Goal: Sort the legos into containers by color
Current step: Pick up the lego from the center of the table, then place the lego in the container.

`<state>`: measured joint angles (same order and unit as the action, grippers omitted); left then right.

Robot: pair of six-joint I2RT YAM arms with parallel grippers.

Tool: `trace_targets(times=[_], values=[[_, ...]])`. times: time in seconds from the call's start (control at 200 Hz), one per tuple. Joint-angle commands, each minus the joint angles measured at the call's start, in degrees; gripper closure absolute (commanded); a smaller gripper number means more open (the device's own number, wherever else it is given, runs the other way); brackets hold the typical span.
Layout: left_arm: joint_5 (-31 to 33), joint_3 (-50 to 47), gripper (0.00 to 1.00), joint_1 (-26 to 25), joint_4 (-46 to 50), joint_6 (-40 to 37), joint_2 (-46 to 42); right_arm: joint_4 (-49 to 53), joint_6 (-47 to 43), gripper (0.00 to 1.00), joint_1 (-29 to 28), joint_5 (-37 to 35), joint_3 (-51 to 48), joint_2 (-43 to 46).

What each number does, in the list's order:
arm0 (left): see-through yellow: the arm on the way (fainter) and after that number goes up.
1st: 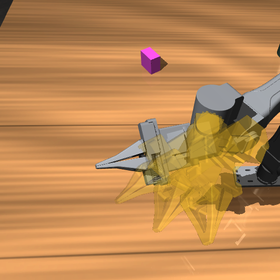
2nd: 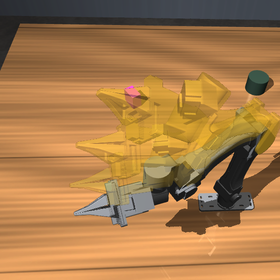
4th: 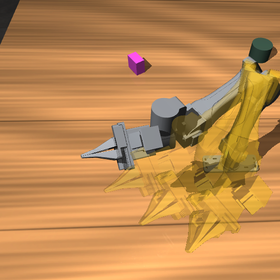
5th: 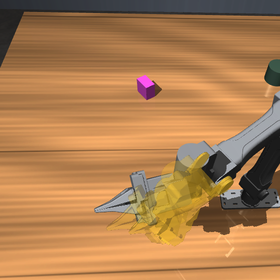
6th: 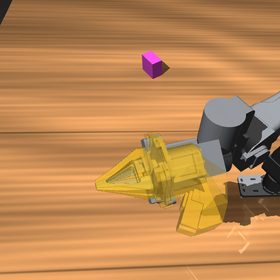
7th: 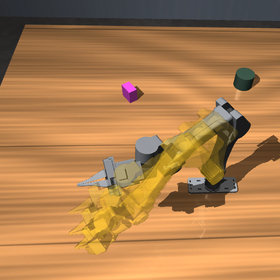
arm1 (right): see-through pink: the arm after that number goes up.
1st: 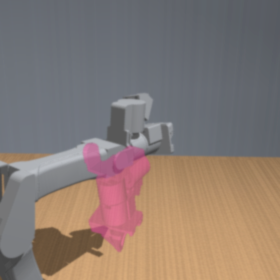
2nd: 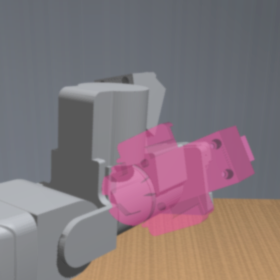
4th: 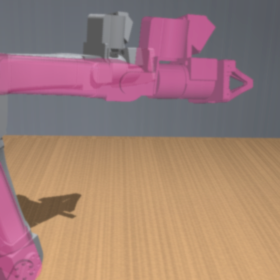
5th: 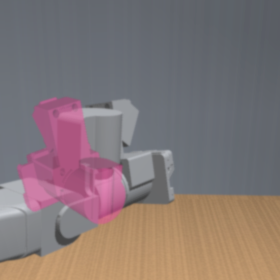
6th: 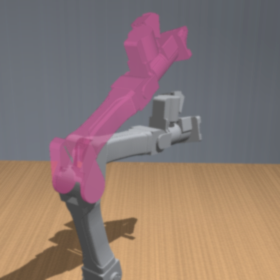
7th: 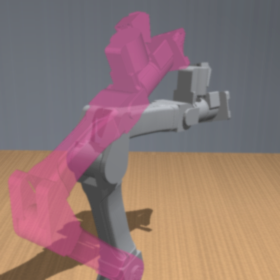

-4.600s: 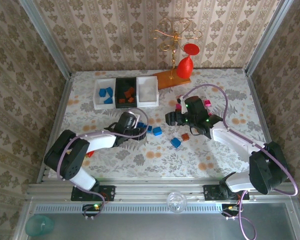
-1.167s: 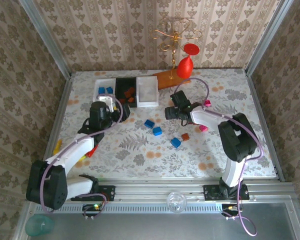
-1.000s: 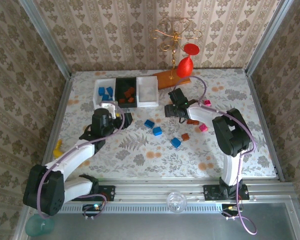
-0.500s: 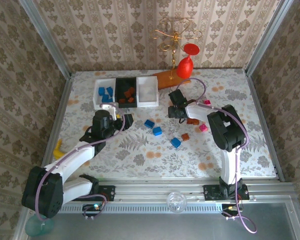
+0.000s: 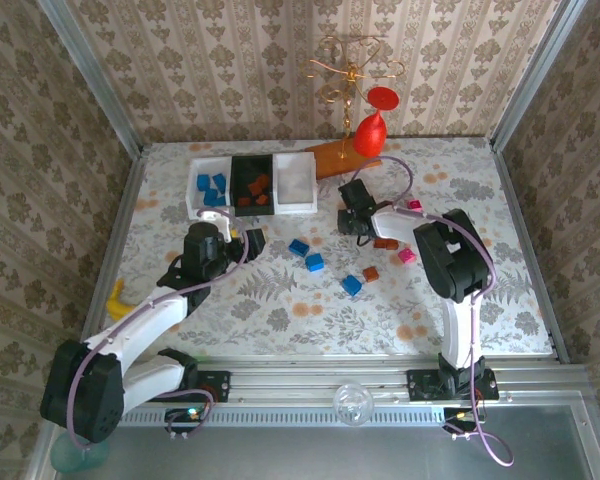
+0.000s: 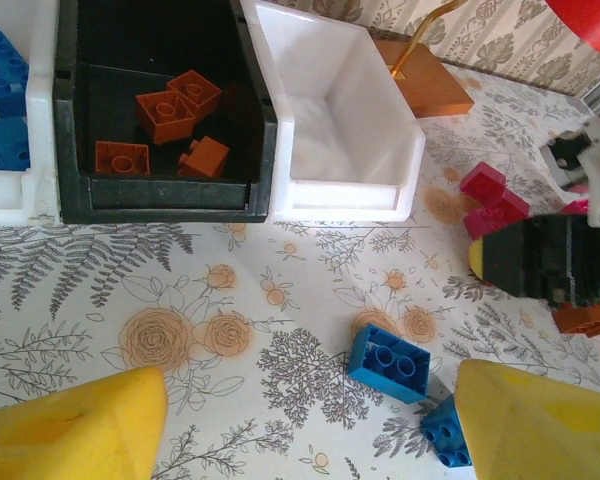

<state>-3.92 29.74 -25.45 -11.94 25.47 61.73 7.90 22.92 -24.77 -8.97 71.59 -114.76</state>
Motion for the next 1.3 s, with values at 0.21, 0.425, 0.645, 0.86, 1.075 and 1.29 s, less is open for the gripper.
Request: trace_targets(times=[0.21,0.425,0.645,0.86,1.075,1.29], values=[[-8.4,-6.1,0.13,7.6,-8.1,3.3,-6.3,-16.1,1.8,0.72,-8.1,17.9,0.5,8.1],[-12.6,-8.0,0.11,12.6,-6.5,7.0,-10.6,-15.7,1.8,0.72,-11.3,19.0,17.3,-3.0],[-11.9,-8.3,0.12,13.2,-0.2,6.8,-16.6,-13.8,3.9,0.72,-11.3,19.2,37.3,-18.5],[-12.1,-7.8,0.11,13.1,4.5,5.8,-19.6,-6.3,4.5,0.68,-11.2,20.0,57.7,-32.1],[-14.6,-7.4,0.11,13.1,4.7,5.9,-18.0,-0.8,3.2,0.51,-10.4,23.0,66.4,-34.1],[-15.2,-7.3,0.1,10.5,2.1,5.7,-16.0,0.7,-1.3,0.42,-9.8,23.4,56.9,-22.5]])
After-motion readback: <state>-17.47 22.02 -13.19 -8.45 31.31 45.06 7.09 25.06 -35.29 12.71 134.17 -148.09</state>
